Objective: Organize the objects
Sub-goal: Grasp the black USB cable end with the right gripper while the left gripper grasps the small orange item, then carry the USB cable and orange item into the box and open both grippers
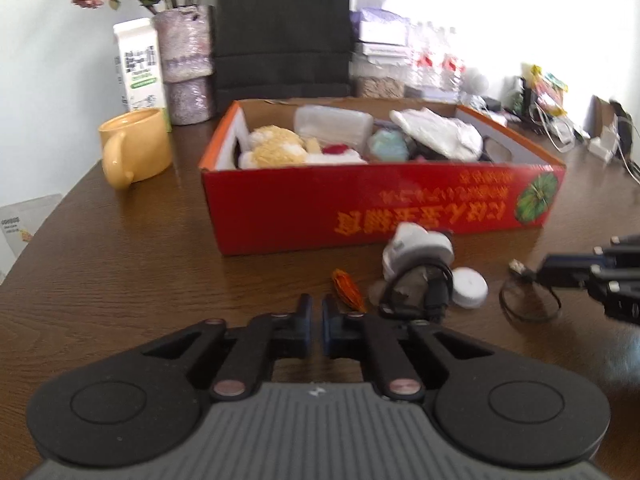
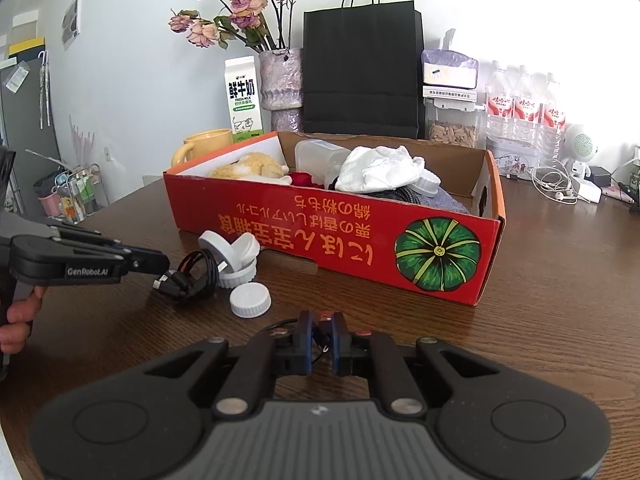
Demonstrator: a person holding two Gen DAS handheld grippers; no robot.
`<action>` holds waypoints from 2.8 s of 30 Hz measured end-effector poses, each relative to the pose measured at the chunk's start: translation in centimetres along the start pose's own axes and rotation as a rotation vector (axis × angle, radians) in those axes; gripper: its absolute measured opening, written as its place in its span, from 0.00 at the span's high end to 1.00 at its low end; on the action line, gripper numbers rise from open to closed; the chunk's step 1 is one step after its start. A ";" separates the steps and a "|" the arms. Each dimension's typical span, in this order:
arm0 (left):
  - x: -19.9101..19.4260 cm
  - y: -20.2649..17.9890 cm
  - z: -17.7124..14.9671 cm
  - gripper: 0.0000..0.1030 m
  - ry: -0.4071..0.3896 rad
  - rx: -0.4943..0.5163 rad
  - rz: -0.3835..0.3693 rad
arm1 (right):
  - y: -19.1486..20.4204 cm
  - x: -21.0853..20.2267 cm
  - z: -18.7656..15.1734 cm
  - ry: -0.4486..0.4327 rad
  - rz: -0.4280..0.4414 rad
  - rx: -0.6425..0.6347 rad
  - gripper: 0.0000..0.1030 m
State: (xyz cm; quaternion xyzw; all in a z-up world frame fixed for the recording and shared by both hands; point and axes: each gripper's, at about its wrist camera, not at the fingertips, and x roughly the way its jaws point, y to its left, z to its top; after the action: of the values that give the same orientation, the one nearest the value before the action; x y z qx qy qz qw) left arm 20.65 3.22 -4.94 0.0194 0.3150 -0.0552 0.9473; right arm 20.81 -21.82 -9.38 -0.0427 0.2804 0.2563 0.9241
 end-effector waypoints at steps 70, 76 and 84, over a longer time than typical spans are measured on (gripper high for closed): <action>2.2 -4.5 13.5 0.88 -0.309 -0.038 0.023 | -1.9 4.8 13.1 -0.272 -0.077 -0.053 0.88; 5.0 -3.6 14.5 0.88 -0.289 -0.056 0.033 | -3.2 7.7 13.5 -0.251 -0.085 -0.046 0.88; 6.5 -3.5 14.1 0.88 -0.248 -0.034 0.048 | -4.0 8.9 12.7 -0.214 -0.105 -0.033 0.88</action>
State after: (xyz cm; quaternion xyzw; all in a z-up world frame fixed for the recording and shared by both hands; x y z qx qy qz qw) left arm 33.80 -1.87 2.48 0.0040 0.1957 -0.0292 0.9802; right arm 35.48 -18.42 -3.77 -0.0448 0.1732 0.2151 0.9601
